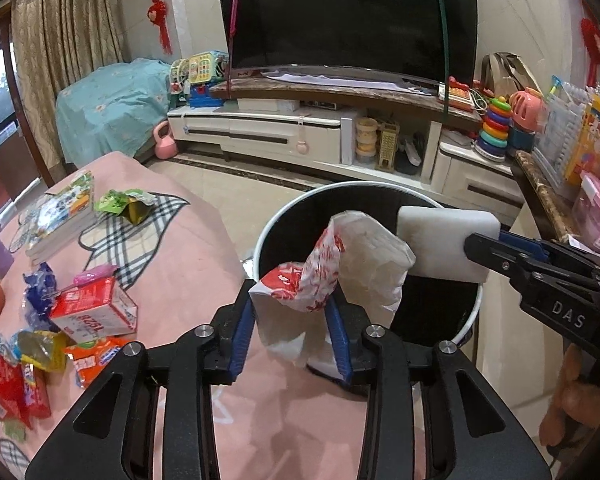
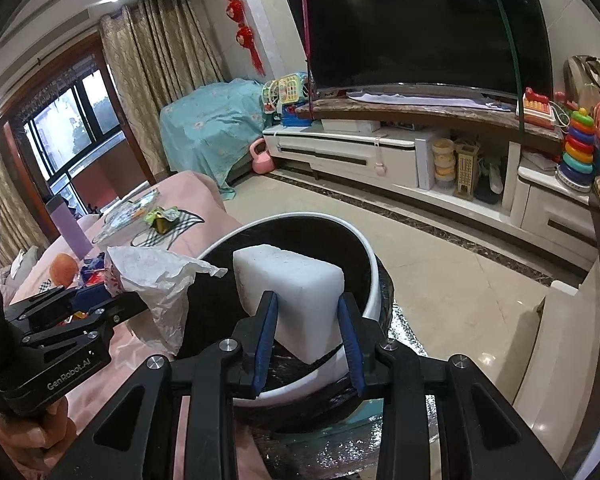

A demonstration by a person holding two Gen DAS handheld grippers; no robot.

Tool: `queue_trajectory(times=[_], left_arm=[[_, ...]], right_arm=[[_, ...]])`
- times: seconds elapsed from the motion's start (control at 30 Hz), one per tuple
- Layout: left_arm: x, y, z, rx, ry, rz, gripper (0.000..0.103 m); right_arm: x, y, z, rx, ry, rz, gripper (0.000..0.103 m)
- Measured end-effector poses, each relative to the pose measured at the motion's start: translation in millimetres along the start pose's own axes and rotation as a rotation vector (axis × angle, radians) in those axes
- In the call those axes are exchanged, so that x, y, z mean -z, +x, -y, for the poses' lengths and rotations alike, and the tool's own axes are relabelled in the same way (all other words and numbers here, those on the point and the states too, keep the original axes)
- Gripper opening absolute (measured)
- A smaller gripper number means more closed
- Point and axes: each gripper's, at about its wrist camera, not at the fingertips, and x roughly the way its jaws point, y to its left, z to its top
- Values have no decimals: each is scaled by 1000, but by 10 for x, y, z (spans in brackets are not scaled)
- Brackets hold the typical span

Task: Collect trash
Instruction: 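Carry both items to the bin and open both tools to drop them, then move both tools back over the table toward the snack bags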

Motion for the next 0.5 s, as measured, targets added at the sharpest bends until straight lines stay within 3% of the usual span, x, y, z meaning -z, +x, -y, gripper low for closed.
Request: queue_trajectory(times=[0.1,0.13,0.17,0.4,0.5], left_arm=[[7,-7,0,0,-5,7,70],[15,-23,0,-6,-6,16,73],[25,-47,-8,-9,-6,24,73],[172,-135,-181,-15,-60,13,77],[316,-216,-314,-26,-101,9,78]], right_arm=[[-17,45,30,-8,9,-13,42],[-15,49,37,-15,14,-15,52],[-14,46,38,-16,17,-14,61],[40,-8,2,-36,35,-11,76],[85,-55,-68,-60,45,-7,89]])
